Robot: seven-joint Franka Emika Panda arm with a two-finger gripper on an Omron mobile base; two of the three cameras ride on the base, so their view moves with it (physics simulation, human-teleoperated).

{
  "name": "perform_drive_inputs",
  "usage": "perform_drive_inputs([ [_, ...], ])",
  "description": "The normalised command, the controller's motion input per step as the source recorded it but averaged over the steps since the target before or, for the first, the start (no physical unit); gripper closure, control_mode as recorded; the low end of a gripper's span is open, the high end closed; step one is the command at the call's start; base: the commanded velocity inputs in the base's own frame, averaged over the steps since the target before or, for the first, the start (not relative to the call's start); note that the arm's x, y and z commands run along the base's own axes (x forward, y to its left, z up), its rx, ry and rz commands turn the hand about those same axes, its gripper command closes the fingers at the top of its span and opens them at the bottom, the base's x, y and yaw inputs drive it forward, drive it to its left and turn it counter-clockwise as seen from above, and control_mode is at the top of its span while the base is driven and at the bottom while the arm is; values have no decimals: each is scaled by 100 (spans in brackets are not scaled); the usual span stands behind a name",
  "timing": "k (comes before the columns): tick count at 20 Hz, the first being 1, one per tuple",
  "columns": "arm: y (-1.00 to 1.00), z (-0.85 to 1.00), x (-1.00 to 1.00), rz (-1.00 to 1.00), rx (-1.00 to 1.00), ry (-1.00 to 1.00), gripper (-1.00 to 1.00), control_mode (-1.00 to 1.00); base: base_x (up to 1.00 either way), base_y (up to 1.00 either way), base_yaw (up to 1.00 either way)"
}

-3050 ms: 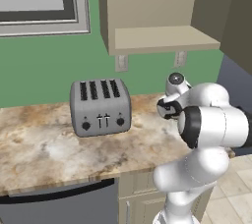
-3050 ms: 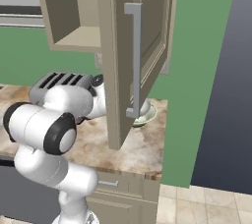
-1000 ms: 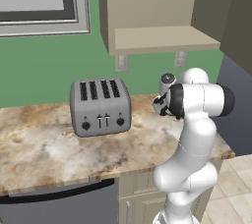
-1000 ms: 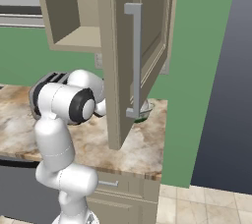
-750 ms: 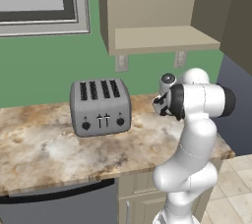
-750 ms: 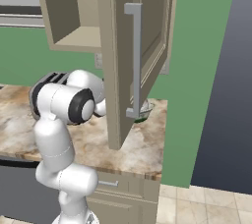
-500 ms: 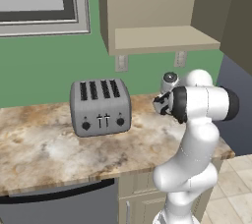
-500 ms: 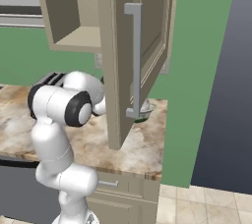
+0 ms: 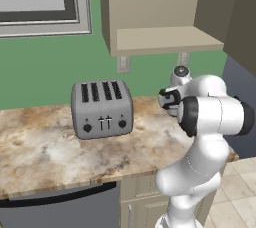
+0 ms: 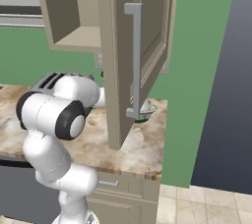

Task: Pick up the bowls on the counter and stack them on top of one another in the open cabinet. Place the smaller bowl on top of the larger bowl.

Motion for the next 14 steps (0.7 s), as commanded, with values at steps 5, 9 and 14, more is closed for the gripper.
perform_drive_inputs([
  [5,-8,30,-45,-5,3,0,-100,-100,0,0,0],
  [9,1,3,-51,0,0,6,-100,-100,0,0,0],
  [14,16,0,-21,9,-2,16,-100,-100,0,0,0],
])
